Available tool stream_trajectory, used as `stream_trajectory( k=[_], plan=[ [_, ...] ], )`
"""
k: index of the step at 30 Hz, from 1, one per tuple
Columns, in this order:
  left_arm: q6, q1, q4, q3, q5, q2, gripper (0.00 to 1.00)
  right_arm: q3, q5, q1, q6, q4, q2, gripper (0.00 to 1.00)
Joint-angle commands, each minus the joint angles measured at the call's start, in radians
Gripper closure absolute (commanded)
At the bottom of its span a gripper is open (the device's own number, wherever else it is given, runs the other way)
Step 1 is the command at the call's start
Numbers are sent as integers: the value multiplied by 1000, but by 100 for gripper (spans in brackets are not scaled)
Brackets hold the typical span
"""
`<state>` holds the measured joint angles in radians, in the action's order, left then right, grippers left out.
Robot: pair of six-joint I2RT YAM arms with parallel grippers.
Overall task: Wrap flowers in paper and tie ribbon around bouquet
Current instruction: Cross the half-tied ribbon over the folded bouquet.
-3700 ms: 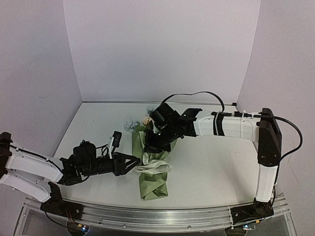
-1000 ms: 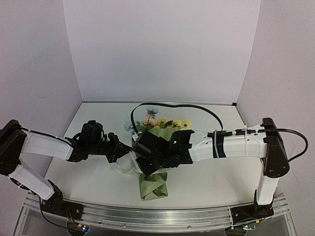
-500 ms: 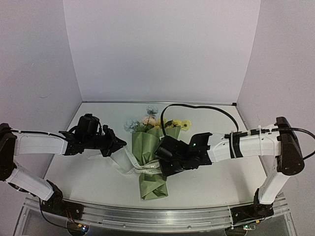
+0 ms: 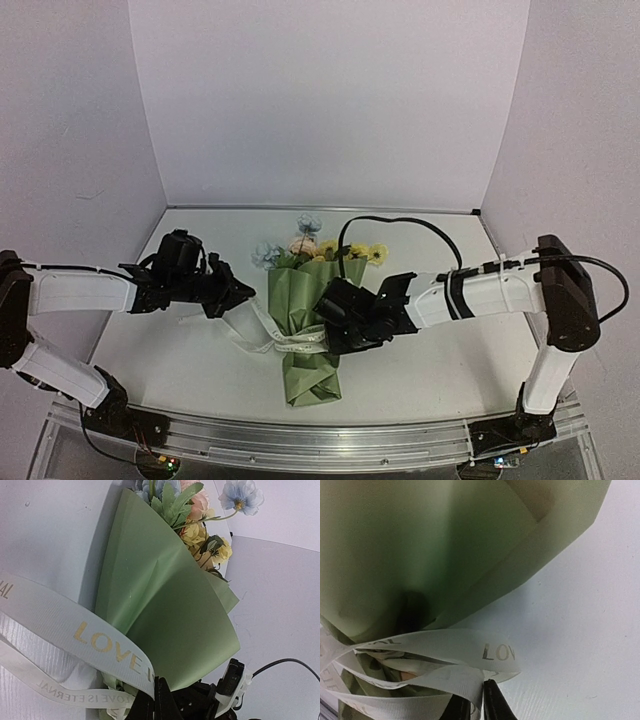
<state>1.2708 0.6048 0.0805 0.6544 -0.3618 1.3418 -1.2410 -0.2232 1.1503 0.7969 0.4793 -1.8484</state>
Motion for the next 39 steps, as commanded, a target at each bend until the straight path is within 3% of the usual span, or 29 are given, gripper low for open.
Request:
stream_trajectory(
  k=[1,7,12,19,25,31,39],
  plan=[
    [-58,-7,-19,55,1,-34,100,-8,-56,-7,19,-11,40,99],
    [-182,-7,-62,84,-21,-52,100,-99,-71,-6,-37,45,91,100],
    [-319,-7,-138,108,-15,-85,100,-238,-100,-10,-116,111,30,100],
    [-437,12,-21,75,-99,-195,100,-398,-37,-72,-179,126,-89,100],
    [-649,227,86,83,-81,-234,100,-488,92,-102,-205,111,-163,100],
    [-854,370,167,16,-47,-234,96,-418,223,-140,-190,-5,-151,100],
    [-1187,574,-189,285,119,25,95,-410,364,-171,-219,-47,-146,100]
  ],
)
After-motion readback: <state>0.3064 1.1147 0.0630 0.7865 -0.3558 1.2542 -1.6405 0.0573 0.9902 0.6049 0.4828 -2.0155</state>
